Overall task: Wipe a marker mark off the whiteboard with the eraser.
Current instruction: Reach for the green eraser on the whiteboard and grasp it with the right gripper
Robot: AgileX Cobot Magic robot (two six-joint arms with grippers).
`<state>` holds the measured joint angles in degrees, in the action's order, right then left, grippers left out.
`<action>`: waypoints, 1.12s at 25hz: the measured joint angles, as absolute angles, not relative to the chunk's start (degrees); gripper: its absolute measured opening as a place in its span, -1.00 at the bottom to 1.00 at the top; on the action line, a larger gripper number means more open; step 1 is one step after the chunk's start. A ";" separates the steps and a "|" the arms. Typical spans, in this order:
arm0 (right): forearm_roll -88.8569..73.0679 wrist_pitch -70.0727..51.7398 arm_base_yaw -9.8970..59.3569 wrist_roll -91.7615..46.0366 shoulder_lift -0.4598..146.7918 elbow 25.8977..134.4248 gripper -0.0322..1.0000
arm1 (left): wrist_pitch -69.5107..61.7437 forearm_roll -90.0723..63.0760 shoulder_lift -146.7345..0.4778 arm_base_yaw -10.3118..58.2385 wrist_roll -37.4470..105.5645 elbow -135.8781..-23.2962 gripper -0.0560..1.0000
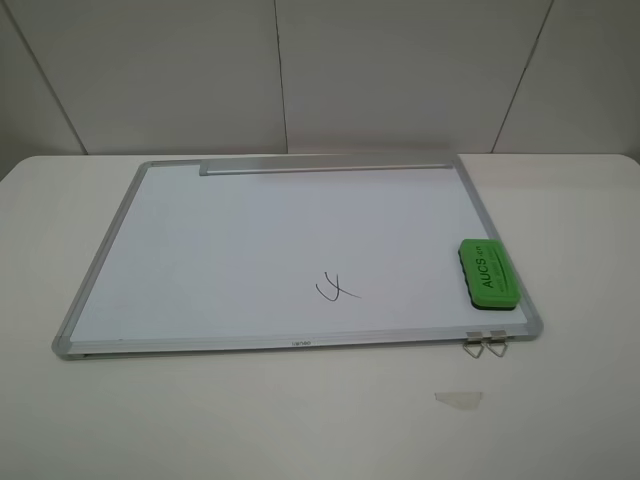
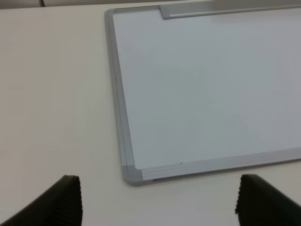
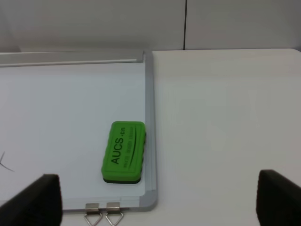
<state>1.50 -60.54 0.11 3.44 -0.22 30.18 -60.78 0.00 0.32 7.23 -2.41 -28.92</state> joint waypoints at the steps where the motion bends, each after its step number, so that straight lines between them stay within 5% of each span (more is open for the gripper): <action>1: 0.85 -60.54 0.11 3.44 -0.22 30.18 0.66 | -60.78 0.00 0.32 7.23 -2.41 -28.92 0.41; 10: -2.45 -59.24 0.11 3.44 5.55 30.30 0.66 | -60.78 0.00 0.32 7.23 -2.47 -28.92 0.41; 28: -9.09 -55.54 0.11 1.72 52.57 42.81 0.66 | -60.78 0.00 0.32 7.23 -2.47 -28.92 0.41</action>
